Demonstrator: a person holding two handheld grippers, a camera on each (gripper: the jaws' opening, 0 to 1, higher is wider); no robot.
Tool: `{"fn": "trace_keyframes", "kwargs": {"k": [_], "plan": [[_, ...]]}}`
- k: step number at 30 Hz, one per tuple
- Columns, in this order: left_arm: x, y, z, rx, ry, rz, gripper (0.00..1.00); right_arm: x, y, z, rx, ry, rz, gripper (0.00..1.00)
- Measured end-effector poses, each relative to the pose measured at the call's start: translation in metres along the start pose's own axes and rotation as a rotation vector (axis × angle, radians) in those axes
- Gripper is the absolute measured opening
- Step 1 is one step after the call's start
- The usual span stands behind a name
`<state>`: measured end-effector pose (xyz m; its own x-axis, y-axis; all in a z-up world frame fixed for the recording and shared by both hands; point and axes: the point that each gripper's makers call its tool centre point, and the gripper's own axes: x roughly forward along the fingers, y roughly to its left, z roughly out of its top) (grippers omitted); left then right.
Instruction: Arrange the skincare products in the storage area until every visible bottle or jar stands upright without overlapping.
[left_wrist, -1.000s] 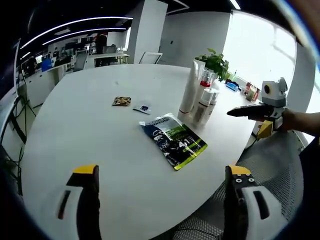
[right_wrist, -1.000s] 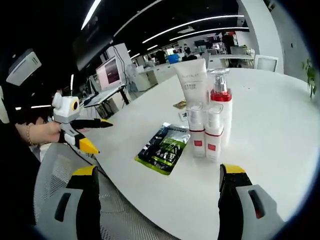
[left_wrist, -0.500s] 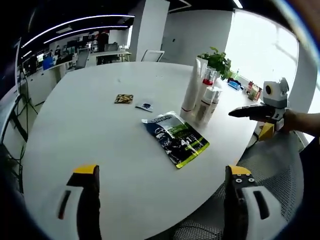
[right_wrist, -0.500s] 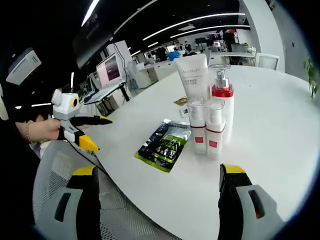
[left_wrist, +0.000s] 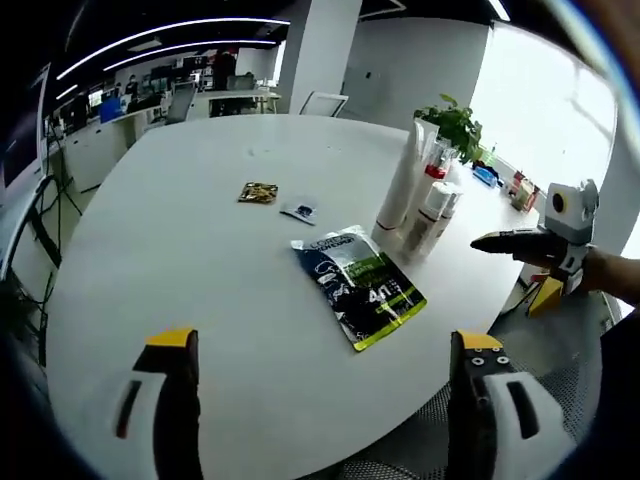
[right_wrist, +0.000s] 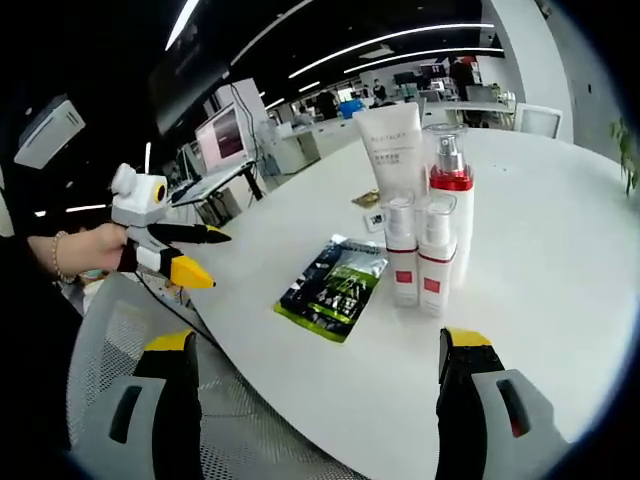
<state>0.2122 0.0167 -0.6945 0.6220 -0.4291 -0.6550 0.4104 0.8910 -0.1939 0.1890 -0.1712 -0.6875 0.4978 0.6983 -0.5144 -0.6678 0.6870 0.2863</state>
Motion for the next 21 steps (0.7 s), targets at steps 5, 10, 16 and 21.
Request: {"fn": "trace_keyframes", "kwargs": {"k": [5,10,16,21], "plan": [[0.003,-0.009,0.017,0.01,-0.001,-0.012,0.99,0.001,0.004,-0.001,-0.008,0.006,0.015,1.0],[0.014,-0.006,0.028,-0.041,0.01,0.011,0.99,0.0,0.005,0.001,-0.003,0.002,0.014,1.0],[0.025,-0.01,0.033,-0.034,0.049,0.019,0.97,0.0,0.004,-0.001,0.013,0.007,0.012,1.0],[0.039,-0.009,0.037,-0.076,0.086,0.005,0.97,0.002,0.007,-0.002,-0.001,0.018,0.015,1.0]]}}
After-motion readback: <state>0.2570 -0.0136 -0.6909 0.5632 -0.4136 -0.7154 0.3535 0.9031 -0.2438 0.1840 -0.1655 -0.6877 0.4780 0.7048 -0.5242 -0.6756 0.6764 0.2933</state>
